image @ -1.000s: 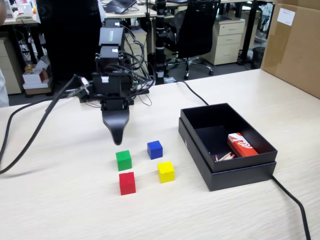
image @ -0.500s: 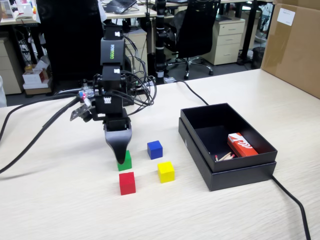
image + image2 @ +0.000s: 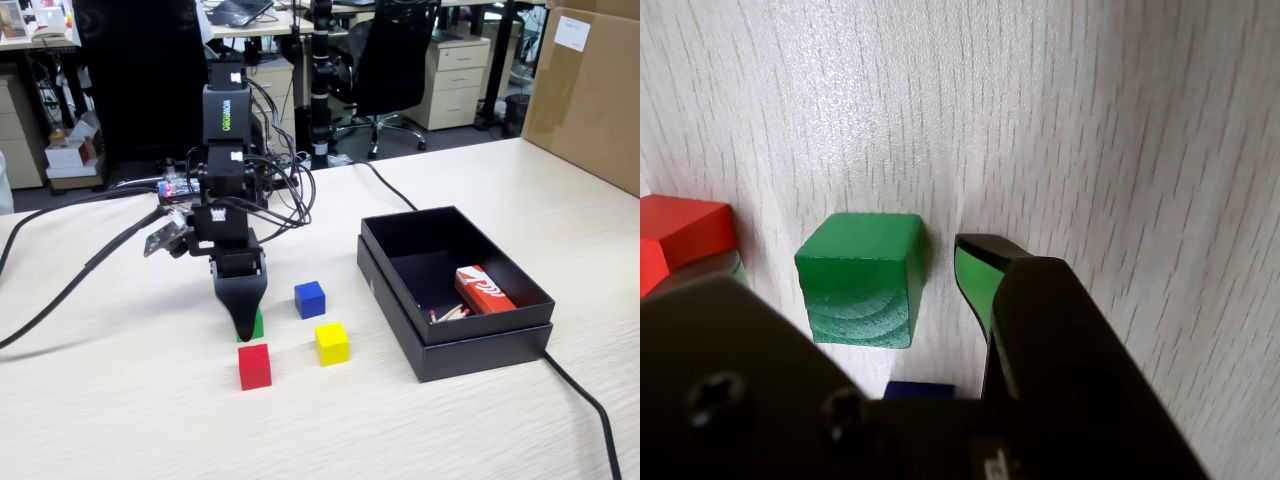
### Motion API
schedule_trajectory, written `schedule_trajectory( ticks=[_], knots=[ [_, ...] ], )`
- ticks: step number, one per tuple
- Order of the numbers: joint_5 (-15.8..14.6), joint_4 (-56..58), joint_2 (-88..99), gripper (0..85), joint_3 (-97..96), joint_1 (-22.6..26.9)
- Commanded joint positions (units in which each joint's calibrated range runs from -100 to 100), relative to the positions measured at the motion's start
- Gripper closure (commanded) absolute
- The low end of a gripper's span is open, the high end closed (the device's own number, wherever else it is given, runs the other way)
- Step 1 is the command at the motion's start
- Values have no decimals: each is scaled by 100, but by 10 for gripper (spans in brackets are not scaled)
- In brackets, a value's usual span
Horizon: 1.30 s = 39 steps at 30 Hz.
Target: Put the green cube on top of the red cube
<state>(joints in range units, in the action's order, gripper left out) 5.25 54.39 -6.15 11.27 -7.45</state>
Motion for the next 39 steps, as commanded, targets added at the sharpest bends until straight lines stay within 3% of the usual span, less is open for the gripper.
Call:
schedule_trajectory(
  ticks=[1,6,10,11,25,31,39],
  knots=[
    [20,16,70,483,450,0],
    [5,16,12,585,468,-15],
    [-5,16,1,759,541,-44],
    [-5,16,-10,835,568,-54],
    [-137,16,1584,846,894,-34],
    [-210,16,747,846,2590,15],
    [-234,16,-561,846,3279,5]
  ],
)
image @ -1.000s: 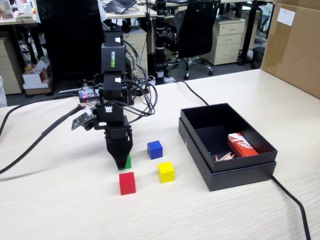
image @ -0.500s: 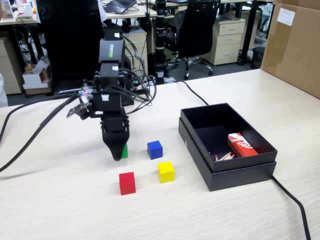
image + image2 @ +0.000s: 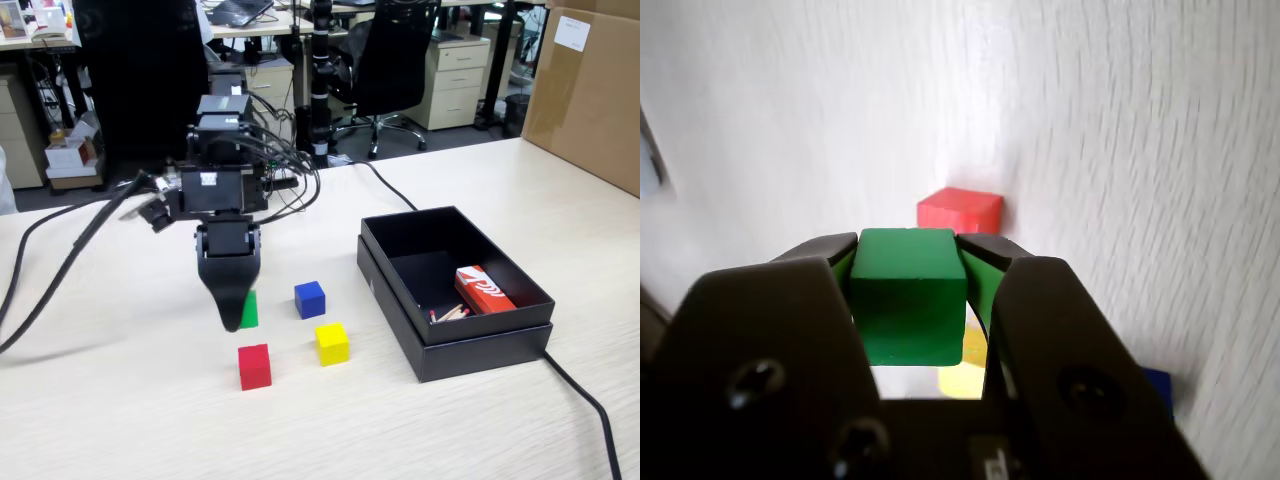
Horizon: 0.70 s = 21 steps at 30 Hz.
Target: Put the green cube on top of the red cube
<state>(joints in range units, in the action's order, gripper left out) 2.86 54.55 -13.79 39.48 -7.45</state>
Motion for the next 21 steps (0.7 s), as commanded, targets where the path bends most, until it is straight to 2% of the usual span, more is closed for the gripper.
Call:
schedule_trajectory(
  ticks=[1,20,21],
  knots=[
    [5,1,-130,846,594,0],
    [-5,1,-647,845,703,88],
    [-24,1,-647,817,712,107]
  ],
)
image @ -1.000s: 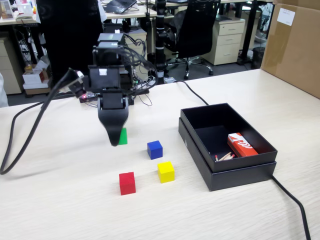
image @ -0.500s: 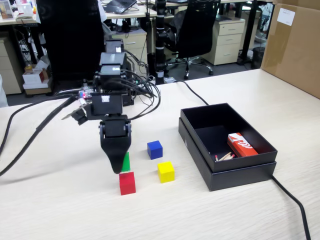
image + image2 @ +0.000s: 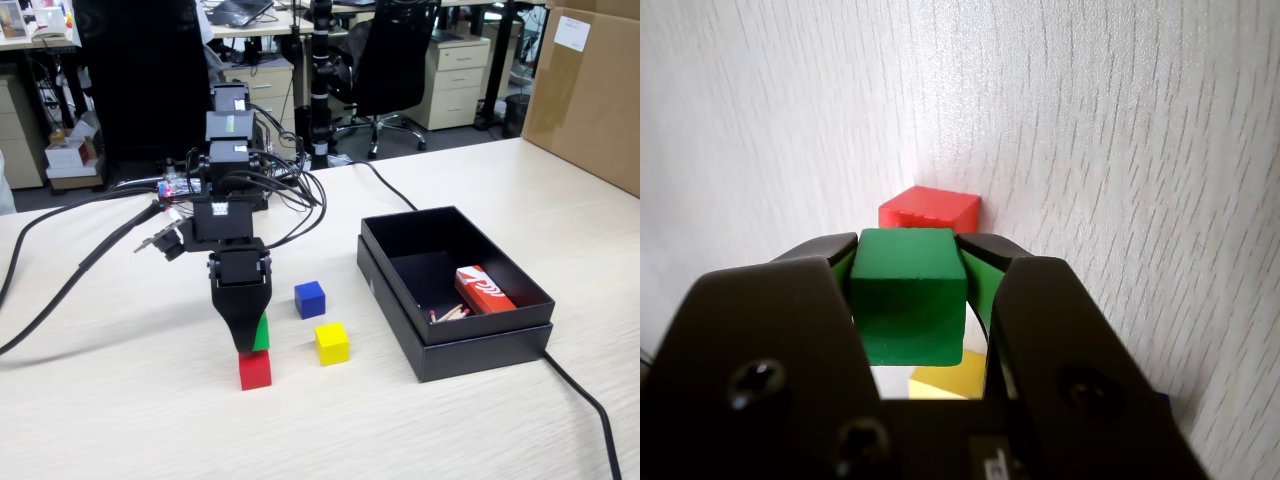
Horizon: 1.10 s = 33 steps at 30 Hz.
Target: Put the green cube on top of the red cube
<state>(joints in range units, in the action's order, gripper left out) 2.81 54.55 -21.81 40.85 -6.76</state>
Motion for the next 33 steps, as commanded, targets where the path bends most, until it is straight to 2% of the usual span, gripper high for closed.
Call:
schedule_trajectory(
  ticks=[1,3,21,24,28,33],
  knots=[
    [-20,1,156,737,521,49],
    [-20,1,156,704,475,54],
    [-20,1,190,704,503,-10],
    [-15,1,190,600,494,0],
    [-5,1,190,598,521,20],
    [0,1,202,491,466,29]
  ],
)
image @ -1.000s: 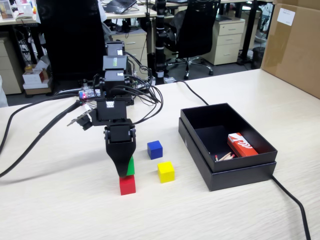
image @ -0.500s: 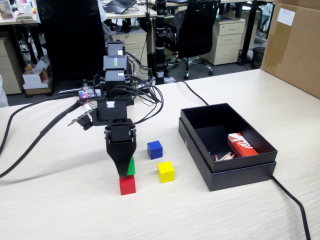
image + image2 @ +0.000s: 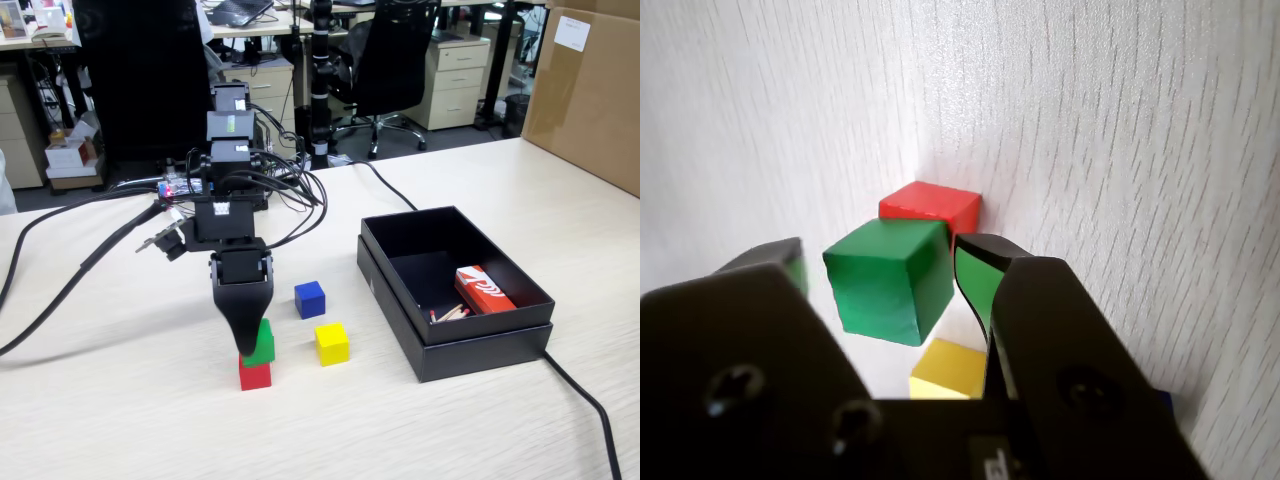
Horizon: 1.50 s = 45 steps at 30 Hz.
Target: Put the green cube on top of the red cube
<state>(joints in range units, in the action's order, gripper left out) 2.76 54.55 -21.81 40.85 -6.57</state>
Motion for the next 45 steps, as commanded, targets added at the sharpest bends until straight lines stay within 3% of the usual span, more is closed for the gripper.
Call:
schedule_trajectory(
  ticks=[1,12,23,32,45],
  knots=[
    [5,1,213,471,457,10],
    [107,1,741,383,104,0],
    [156,1,3931,354,-1773,122],
    [-479,-422,7201,355,-4756,527],
    [-757,-2323,10058,360,-8373,918]
  ],
)
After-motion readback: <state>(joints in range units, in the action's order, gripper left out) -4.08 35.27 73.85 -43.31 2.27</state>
